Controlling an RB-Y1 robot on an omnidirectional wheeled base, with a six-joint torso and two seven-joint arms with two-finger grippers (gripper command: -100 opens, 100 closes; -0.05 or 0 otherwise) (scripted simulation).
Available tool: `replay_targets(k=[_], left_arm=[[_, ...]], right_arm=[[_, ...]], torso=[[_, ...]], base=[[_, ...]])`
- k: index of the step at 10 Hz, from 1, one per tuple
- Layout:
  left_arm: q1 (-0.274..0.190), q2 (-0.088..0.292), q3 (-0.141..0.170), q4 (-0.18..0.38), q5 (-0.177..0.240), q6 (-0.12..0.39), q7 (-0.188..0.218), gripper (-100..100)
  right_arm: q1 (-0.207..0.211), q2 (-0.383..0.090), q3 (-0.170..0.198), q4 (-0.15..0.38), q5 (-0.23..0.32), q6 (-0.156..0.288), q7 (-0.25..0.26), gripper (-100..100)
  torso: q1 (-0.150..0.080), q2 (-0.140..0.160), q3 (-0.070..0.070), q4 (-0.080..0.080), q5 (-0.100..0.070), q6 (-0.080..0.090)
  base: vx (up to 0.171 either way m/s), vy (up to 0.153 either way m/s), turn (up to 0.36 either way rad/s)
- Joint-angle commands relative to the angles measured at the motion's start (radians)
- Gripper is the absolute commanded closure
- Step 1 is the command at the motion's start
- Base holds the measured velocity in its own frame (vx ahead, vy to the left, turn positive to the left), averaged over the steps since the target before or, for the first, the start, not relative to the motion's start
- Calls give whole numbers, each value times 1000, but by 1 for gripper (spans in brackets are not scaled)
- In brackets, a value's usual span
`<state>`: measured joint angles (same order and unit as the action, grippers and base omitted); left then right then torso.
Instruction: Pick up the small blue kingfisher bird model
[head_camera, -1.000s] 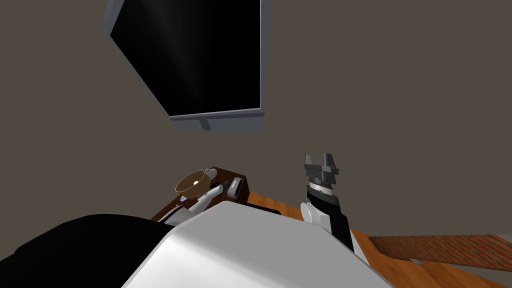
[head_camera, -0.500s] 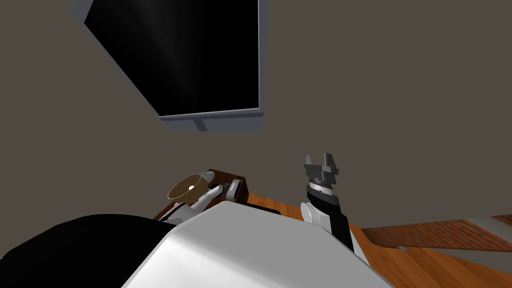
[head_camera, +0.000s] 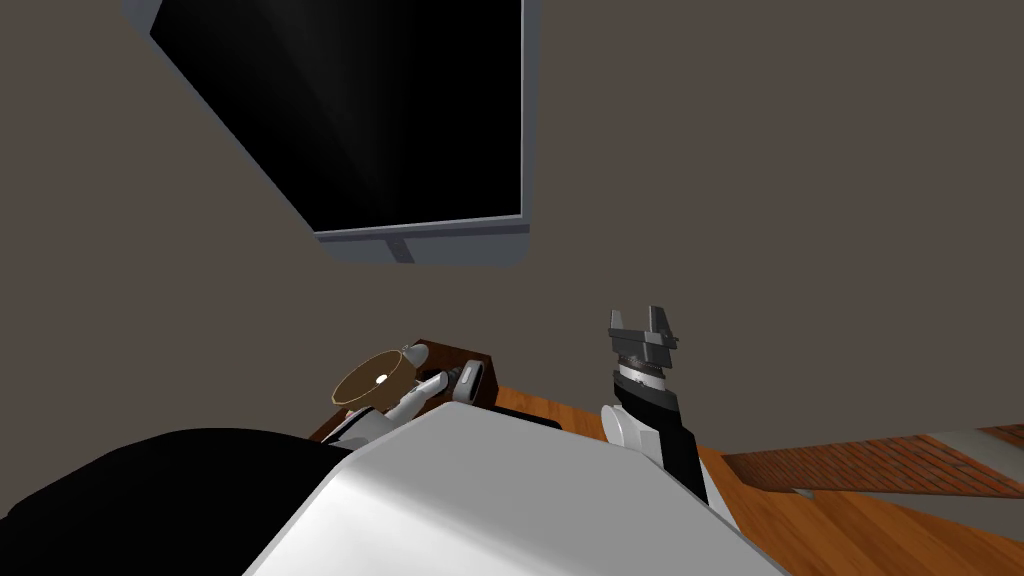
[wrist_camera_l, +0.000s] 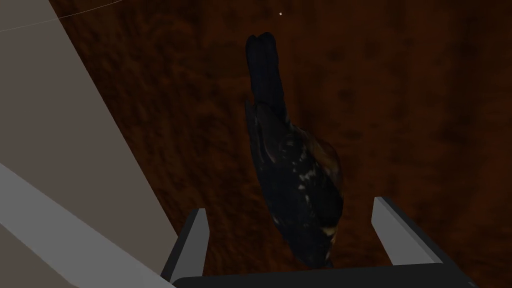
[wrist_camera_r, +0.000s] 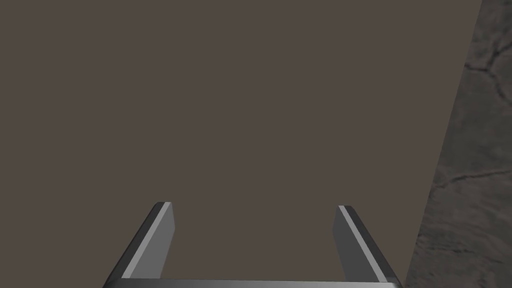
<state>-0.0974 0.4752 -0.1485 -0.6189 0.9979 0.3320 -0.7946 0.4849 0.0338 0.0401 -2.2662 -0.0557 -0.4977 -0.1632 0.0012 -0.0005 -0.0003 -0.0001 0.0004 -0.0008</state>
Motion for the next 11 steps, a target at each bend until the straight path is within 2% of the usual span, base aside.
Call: replay_targets(k=[1,3,4,5,9,10,11], left_arm=[[-4,-31,3,21,-33,-28,23,-100],[-4,-57,6,34,-67,-50,46,-100],[-4,-47,5,29,-59,-45,48,-100],[-5,-49,4,33,-55,-49,41,100],[-4,-50,4,33,-55,-48,43,100],[-4,-50,4,33,-55,-48,43,0],[-4,-22,2,17,-21,-20,16,100]], right_arm=[[0,0,0,0,0,0,0,0],[0,0,0,0,0,0,0,0],[0,0,0,0,0,0,0,0],[0,0,0,0,0,0,0,0],[0,0,0,0,0,0,0,0],[0,0,0,0,0,0,0,0],[0,0,0,0,0,0,0,0]], torso=[[0,0,0,0,0,0],[-2,1,0,0,1,1],[-2,1,0,-1,3,2],[-3,0,-1,-1,3,1],[-3,-1,-1,-1,2,1],[-3,0,-1,-1,2,1],[-3,0,-1,-1,2,1]], base=[[-15,13,-49],[-15,15,-50],[-6,4,-15],[0,0,0],[0,0,0],[0,0,0],[20,-14,67]])
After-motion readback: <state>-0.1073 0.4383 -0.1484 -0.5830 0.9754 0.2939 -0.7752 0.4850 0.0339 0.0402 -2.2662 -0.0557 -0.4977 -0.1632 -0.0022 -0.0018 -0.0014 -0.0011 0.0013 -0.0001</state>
